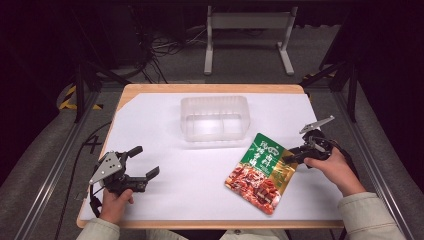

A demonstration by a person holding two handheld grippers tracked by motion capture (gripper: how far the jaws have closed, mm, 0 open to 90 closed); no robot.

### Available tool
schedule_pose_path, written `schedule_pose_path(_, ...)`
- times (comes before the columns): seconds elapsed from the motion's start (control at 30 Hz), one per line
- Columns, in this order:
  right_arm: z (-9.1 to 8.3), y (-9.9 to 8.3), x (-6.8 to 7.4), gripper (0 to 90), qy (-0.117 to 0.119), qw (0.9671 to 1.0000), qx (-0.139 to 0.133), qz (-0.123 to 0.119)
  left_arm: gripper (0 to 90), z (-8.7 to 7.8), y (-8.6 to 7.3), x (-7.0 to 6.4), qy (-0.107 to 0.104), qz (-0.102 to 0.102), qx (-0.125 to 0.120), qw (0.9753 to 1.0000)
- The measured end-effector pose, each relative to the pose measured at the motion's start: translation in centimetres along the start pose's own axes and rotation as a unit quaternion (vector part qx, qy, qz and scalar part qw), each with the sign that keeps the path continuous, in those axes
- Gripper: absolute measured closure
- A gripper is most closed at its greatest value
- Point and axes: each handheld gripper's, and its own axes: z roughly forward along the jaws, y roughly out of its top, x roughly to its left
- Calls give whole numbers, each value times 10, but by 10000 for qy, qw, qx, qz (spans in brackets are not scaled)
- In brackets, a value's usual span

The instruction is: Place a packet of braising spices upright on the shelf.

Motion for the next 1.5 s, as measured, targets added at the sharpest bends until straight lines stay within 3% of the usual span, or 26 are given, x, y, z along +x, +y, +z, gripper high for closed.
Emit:
schedule_pose_path(0.07,4,1,2,546,-134,9998,126,-30,72,0,0,0,0,0,1,10000)
schedule_pose_path(0.2,4,1,0,740,-269,9995,182,-10,72,0,0,1,2,24,3,10000)
schedule_pose_path(0.3,7,0,-1,804,-177,9994,313,21,72,0,0,1,4,20,3,10000)
schedule_pose_path(0.47,18,-2,-2,897,-330,9980,539,8,72,0,0,0,9,33,6,10000)
schedule_pose_path(1.0,11,-2,-2,900,-288,9986,433,104,72,-1,0,0,18,27,-7,10000)
schedule_pose_path(1.5,-27,4,9,900,-44,9999,3,120,73,0,0,0,10,27,5,10000)
